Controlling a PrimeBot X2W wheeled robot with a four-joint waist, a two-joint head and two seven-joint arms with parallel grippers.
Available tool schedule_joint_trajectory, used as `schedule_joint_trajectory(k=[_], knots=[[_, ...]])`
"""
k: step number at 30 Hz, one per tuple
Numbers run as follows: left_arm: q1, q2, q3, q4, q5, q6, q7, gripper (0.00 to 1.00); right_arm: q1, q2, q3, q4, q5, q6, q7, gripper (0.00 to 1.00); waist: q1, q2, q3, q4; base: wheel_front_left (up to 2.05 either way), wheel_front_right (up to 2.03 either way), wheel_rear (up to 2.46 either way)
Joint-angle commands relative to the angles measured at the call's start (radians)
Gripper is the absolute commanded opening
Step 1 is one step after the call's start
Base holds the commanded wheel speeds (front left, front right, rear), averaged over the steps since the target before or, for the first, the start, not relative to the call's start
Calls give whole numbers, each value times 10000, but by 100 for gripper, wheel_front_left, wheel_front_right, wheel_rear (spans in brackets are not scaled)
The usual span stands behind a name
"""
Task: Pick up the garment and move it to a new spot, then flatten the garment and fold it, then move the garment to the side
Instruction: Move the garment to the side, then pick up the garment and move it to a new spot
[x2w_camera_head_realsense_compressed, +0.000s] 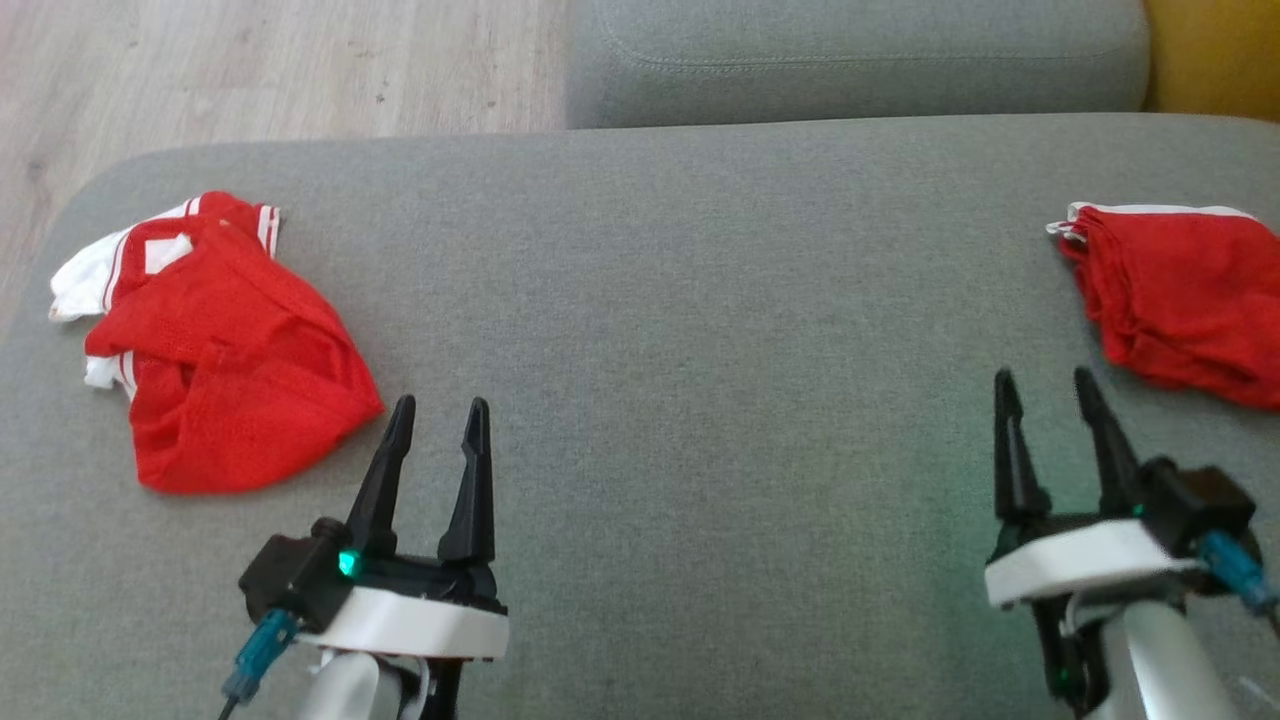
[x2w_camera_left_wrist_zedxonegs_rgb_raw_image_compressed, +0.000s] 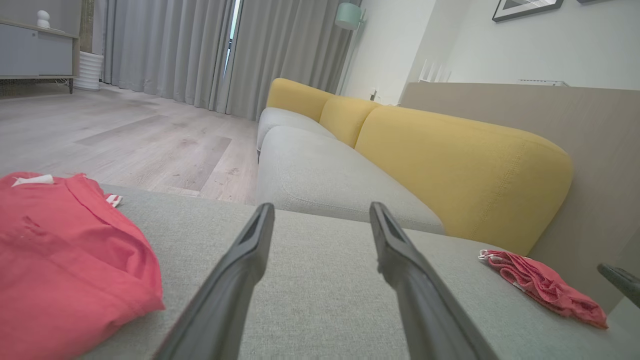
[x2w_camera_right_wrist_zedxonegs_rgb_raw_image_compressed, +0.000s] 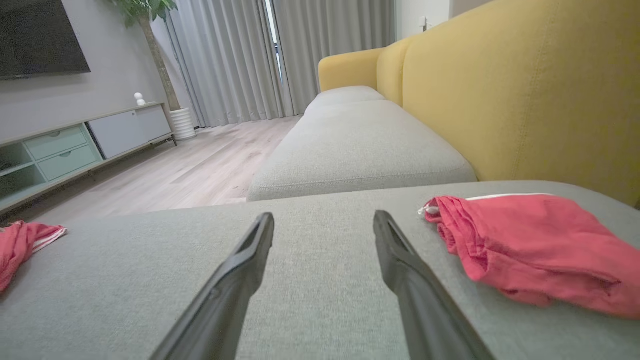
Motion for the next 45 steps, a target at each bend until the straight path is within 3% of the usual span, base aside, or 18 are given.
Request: schedule_joint_trajectory(k=[1,24,45], knots=[[-214,58,416,-401,-16,15,-51,100,-223,13,279,-305,117,-9,-133,100,1,0,-12,-19,0,0,0],[-110,58,369,-323,-11,15,-51,100,221,18,471,-1049,359,-9,-221,100,1,0,-23,123,0,0,0],[412,58,1070,-164,259,186,-51,100,443,18,2206,-601,905,-9,-221,100,1,0,-670,2644,0,0,0]])
